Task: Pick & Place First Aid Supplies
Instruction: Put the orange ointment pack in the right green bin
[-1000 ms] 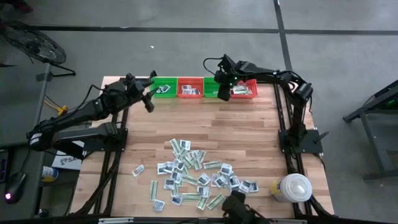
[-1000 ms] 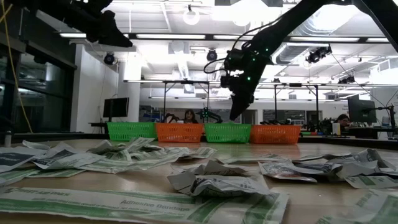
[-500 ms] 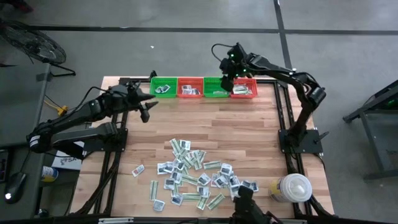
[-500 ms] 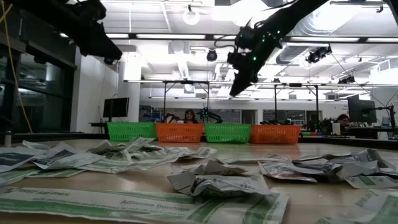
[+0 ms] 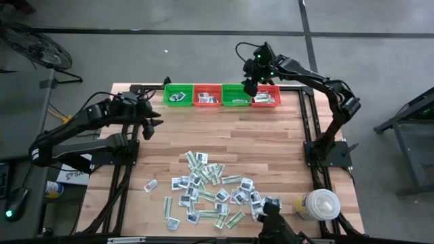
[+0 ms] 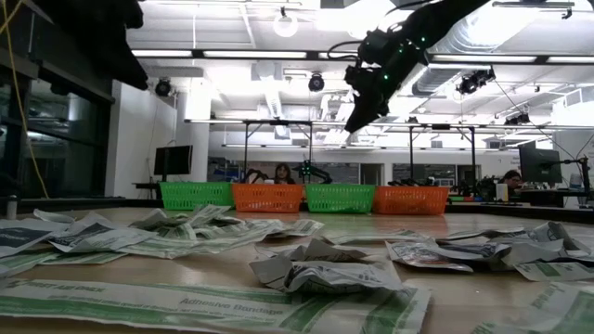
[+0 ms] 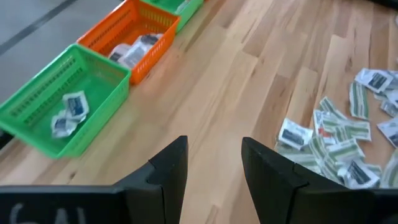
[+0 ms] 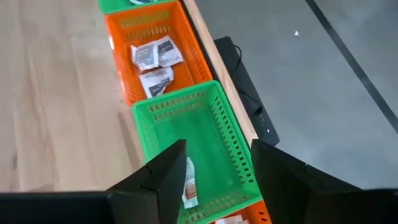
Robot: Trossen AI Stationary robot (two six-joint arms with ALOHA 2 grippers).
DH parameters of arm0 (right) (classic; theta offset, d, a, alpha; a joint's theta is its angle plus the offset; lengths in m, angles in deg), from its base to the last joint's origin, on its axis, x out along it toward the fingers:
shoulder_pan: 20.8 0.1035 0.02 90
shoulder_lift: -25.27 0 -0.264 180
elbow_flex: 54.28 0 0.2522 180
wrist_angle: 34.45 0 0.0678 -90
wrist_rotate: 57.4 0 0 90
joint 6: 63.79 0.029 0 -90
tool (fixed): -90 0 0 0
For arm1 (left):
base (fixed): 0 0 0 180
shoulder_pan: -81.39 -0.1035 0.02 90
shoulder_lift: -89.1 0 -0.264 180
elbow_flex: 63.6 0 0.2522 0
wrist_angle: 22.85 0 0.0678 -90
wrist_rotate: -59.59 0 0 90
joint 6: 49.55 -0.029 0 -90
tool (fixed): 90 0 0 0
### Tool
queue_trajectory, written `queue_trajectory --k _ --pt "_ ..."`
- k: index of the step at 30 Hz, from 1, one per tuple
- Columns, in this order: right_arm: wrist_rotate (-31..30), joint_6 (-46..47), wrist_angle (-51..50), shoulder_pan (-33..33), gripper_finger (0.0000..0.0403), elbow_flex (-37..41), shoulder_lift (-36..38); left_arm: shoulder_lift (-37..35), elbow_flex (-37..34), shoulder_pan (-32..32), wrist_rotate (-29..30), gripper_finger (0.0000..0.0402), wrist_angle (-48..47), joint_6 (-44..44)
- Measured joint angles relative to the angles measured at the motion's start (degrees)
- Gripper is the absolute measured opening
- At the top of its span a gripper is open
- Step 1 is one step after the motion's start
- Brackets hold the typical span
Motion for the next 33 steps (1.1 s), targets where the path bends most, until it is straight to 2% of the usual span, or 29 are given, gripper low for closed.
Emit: queue_trajectory --k 7,14,26,33 --pt "0.34 -1.18 -0.47 -0.23 0.0173 0.0 -0.01 3.73 1.57 1.94 -1.32 0.0149 -0.54 1.17" --pt "0.52 -3.16 -1.28 -0.31 0.0171 0.0 -0.01 10.8 1.66 12.4 -0.78 0.0149 2.92 6.85" --pt "1.18 -5.42 -3.65 -0.61 0.0173 0.0 0.3 13.17 1.66 34.68 7.38 0.0149 -0.42 31.51" --pt "4.04 -5.8 -2.95 -1.49 0.0171 0.0 0.32 18.19 1.66 46.37 6.58 0.0149 -0.88 45.03"
